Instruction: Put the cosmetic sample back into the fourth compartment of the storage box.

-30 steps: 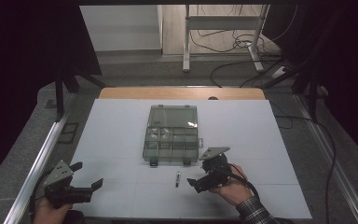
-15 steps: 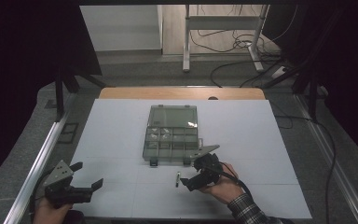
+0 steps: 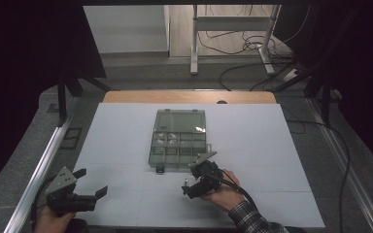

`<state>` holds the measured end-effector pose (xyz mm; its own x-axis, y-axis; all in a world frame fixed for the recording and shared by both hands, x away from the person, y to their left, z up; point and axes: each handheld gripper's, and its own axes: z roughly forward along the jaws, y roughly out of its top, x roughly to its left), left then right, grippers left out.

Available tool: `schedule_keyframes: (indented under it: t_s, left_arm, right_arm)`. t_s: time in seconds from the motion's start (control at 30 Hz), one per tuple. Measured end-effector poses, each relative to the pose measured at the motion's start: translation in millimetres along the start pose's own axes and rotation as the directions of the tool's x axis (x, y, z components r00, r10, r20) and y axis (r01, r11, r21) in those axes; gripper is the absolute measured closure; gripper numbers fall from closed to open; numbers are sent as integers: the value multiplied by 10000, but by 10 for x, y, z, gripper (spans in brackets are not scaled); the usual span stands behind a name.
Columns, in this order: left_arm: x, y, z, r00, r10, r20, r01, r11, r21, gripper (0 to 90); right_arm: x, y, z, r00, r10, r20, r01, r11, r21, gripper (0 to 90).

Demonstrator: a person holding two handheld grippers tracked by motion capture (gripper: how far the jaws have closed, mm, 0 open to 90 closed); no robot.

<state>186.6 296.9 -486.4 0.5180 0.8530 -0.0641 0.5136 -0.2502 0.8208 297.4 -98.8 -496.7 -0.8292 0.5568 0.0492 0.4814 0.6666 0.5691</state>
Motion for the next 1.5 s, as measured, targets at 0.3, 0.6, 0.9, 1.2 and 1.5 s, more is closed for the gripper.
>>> schedule_keyframes:
  t_s: [0.3, 0.6, 0.9, 1.2, 1.5]
  left_arm:
    - [-4, 1, 2, 10000, 21, 12, -21, 10000, 17, 14]
    - [-7, 2, 3, 10000, 80, 16, -80, 10000, 34, 14]
    - [-4, 0, -1, 9999, 116, 46, -116, 9999, 33, 14]
    - [-6, -1, -3, 9999, 121, 62, -121, 9999, 10, 14]
    - [-6, 0, -2, 9999, 127, 70, -127, 9999, 14, 14]
  right_arm:
    - [42, 19, 133, 9986, -511, -138, 516, 9980, 354, 284]
    - [89, 56, 222, 9969, -696, -374, 717, 9957, 593, 396]
    - [88, 72, 269, 9961, -865, -169, 876, 9922, 884, 565]
    - [84, 74, 258, 9943, -1064, 11, 1058, 9895, 982, 787]
    - [51, 74, 250, 9973, -707, -185, 721, 9929, 949, 801]
